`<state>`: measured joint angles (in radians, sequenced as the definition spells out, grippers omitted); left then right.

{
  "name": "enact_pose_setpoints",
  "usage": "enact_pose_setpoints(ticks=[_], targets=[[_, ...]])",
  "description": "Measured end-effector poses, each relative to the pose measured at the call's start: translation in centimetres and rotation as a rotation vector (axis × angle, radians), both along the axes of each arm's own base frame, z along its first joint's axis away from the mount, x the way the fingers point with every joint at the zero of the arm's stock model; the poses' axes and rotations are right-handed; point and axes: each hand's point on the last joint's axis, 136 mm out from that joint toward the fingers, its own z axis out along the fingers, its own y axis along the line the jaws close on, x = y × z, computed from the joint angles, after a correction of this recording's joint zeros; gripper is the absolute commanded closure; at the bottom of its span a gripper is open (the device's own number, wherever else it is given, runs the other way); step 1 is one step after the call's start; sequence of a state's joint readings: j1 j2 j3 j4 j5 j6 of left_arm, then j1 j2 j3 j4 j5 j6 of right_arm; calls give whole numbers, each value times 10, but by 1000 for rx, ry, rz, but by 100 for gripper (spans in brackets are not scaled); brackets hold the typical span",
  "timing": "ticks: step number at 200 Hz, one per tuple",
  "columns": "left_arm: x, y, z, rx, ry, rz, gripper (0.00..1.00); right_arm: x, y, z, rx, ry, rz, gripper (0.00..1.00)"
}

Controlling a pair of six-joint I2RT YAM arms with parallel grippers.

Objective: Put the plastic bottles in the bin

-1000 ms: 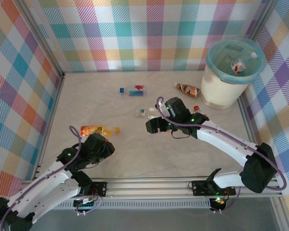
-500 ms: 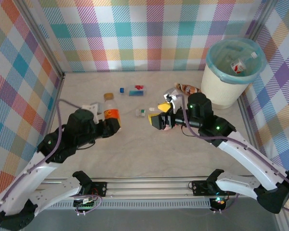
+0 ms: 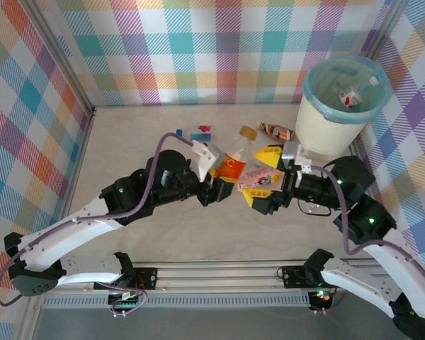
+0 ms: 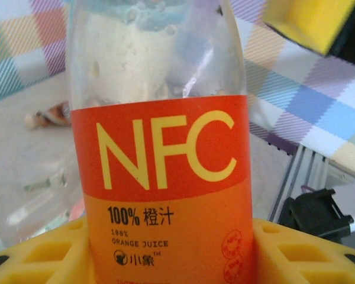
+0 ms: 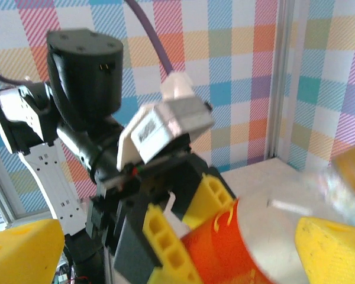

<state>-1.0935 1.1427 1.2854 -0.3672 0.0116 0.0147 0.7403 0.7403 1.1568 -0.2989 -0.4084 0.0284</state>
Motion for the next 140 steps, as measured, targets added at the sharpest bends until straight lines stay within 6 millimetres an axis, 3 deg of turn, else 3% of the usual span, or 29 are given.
enact_pose_setpoints(ticks=[81, 140], targets=[[-9, -24, -15, -40, -86, -81, 59, 19, -24, 38, -8, 70, -192, 0], [-12, -22, -13, -92, -110, -72, 59, 56, -14, 14, -130, 289, -310, 22]])
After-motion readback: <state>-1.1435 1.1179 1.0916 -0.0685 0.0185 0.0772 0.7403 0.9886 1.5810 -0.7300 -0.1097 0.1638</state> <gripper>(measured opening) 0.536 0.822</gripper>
